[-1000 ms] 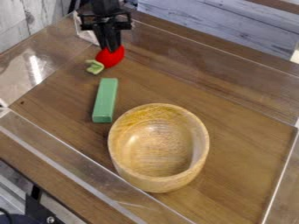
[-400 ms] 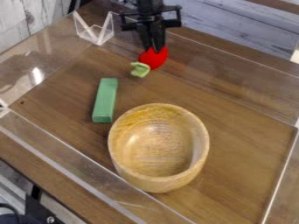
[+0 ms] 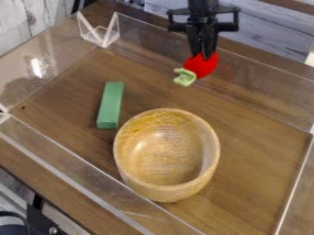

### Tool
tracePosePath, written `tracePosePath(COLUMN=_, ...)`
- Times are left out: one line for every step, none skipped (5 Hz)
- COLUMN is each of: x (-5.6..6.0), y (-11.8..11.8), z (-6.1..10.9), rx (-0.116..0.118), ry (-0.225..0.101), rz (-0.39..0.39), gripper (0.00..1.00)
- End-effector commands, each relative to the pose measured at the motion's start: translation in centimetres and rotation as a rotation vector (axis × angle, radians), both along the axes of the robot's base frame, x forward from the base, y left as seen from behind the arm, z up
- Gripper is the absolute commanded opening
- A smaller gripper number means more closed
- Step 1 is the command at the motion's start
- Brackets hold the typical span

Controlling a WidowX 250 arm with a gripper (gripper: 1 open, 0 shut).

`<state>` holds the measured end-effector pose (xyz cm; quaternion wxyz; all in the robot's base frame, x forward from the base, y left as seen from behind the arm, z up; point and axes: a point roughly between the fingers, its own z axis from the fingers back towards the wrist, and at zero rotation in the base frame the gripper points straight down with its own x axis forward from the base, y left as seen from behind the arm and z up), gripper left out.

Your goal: Move the red object to the right side of the table

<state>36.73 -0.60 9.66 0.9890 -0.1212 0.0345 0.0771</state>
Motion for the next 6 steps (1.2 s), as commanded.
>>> tracePosePath(x=0.1, y=-2.7, z=4.0, rx=0.005, ry=-0.119, rz=-0.026, gripper=0.00)
tracePosePath(x=0.1, y=-6.0, z=5.5, rx=-0.006, ry=-0.130, rz=-0.067, gripper=0.00)
tracePosePath(x=0.3, y=-8.4, z=6.3, rx=-0.014, ry=-0.133, rz=-0.097, gripper=0.00)
tracePosePath(x=0.3, y=-10.0, z=4.2, rx=-0.021, ry=-0.137, rz=-0.045, gripper=0.00)
tracePosePath(x=0.1, y=-10.1, z=1.9, rx=-0.027, ry=-0.148, rz=0.039, gripper=0.00)
tracePosePath(x=0.2, y=-10.7, z=1.8, rx=-0.034, ry=-0.173, rz=0.122, gripper=1.00)
